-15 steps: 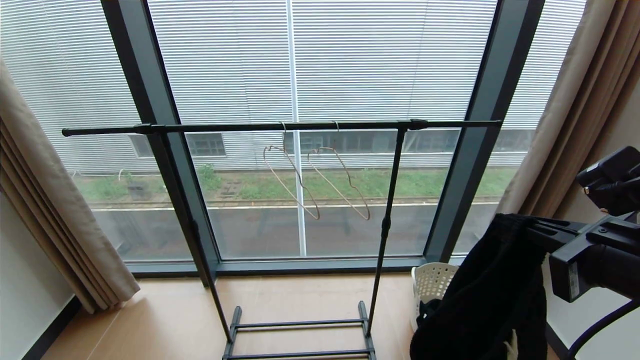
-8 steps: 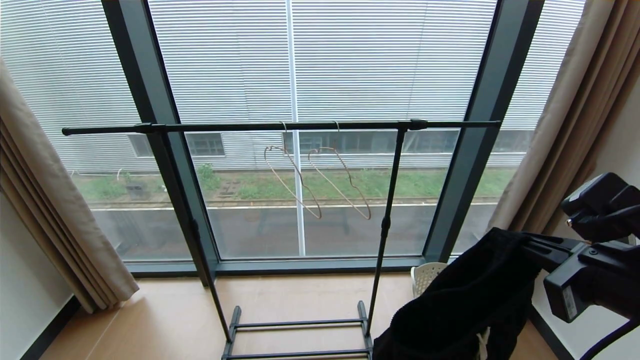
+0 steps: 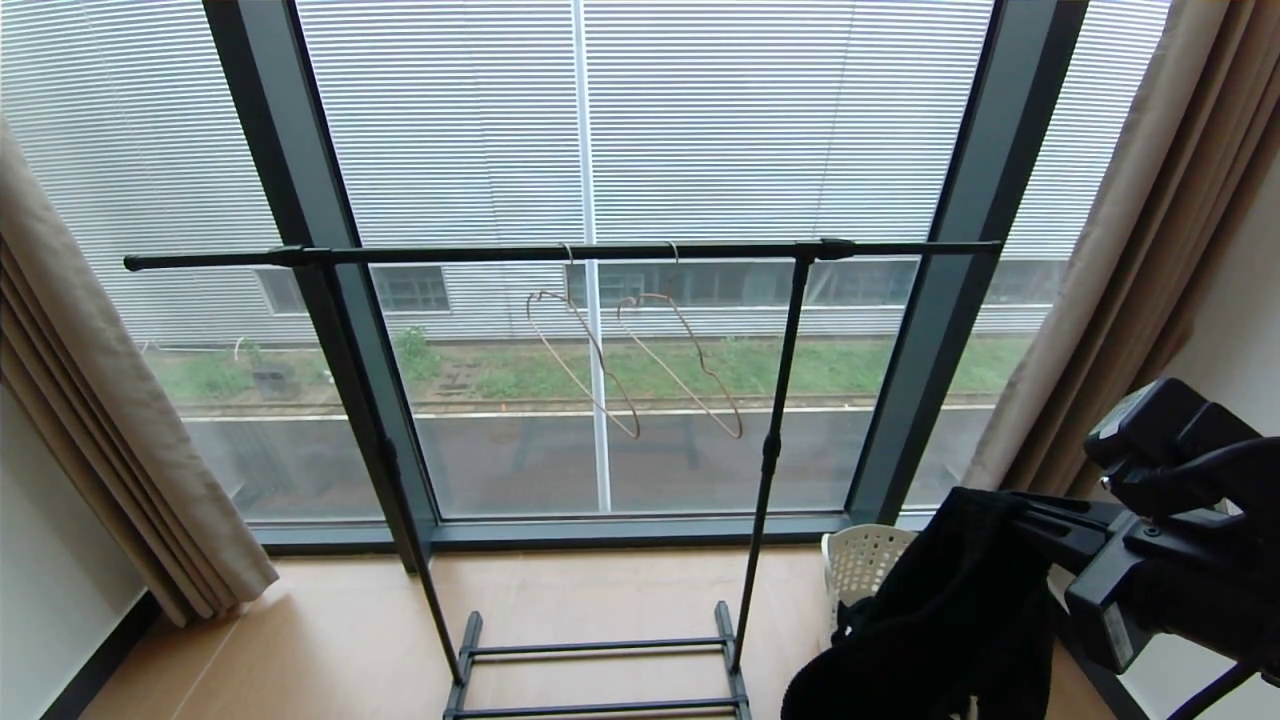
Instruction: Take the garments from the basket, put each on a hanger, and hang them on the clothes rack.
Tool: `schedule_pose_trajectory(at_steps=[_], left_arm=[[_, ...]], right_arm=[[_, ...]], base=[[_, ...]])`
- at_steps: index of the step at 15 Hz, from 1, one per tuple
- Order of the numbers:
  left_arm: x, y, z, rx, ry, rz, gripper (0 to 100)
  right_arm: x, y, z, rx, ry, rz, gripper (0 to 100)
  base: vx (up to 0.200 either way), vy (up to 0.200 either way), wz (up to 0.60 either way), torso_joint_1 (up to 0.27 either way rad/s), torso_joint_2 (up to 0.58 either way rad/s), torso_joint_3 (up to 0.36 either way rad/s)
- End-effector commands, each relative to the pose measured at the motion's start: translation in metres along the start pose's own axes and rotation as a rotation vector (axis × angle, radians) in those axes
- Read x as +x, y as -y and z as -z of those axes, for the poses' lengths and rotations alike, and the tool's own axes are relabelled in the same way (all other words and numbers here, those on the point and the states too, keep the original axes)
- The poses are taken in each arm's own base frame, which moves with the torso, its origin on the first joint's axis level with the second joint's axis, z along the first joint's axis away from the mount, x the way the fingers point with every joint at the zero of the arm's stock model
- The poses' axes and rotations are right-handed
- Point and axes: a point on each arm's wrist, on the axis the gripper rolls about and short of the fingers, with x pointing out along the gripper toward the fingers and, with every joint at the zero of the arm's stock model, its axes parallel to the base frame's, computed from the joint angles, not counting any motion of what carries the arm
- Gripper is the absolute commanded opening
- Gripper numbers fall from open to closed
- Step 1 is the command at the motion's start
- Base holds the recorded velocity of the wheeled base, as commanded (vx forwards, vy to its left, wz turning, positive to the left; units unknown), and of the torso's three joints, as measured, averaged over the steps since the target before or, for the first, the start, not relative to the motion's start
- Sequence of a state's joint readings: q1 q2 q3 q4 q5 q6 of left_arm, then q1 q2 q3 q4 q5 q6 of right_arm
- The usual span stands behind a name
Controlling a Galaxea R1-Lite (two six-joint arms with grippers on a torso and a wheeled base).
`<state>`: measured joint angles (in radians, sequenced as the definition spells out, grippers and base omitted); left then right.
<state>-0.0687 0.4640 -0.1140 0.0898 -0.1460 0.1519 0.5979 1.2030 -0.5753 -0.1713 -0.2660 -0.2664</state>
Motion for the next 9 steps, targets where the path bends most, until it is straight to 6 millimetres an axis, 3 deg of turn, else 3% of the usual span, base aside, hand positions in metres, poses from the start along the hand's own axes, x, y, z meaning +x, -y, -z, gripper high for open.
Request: schedule_pose_trajectory(at_steps=[1,2,3,4,5,7,8,9], left_arm=[[0.049,0.000,-0.053,0.026,-0.211,0.264,100],[0.071,0.003,-0.064,0.027,-0.246,0.298,100],[0.076,0.004,-0.066,0.028,-0.252,0.302,100],[0.113,0.011,-0.073,0.044,-0.284,0.341,100],[0.129,0.016,-0.072,0.050,-0.289,0.357,100],[0.141,0.021,-0.073,0.044,-0.288,0.371,100],[0.154,0.032,-0.085,-0.041,-0.254,0.401,100],[0.162,0.036,-0.094,-0.099,-0.244,0.404,100]], right_arm=[[0.008,-0.003,0.000,0.003,-0.023,-0.023,0],[0.016,-0.007,0.000,0.013,-0.042,-0.050,0],[0.018,-0.007,0.000,0.016,-0.045,-0.056,0],[0.034,-0.010,-0.009,0.039,-0.014,-0.065,0],[0.045,-0.011,-0.018,0.044,0.016,-0.062,0],[0.054,-0.016,-0.030,0.039,0.037,-0.077,0],[0.068,-0.029,-0.056,0.039,0.080,-0.117,0],[0.076,-0.035,-0.067,0.062,0.094,-0.132,0]], base=[[0.000,0.000,0.00,0.000,0.00,0.000],[0.000,0.000,0.00,0.000,0.00,0.000],[0.000,0.000,0.00,0.000,0.00,0.000],[0.000,0.000,0.00,0.000,0.00,0.000],[0.000,0.000,0.00,0.000,0.00,0.000],[0.000,0.000,0.00,0.000,0.00,0.000],[0.000,0.000,0.00,0.000,0.00,0.000],[0.000,0.000,0.00,0.000,0.00,0.000]])
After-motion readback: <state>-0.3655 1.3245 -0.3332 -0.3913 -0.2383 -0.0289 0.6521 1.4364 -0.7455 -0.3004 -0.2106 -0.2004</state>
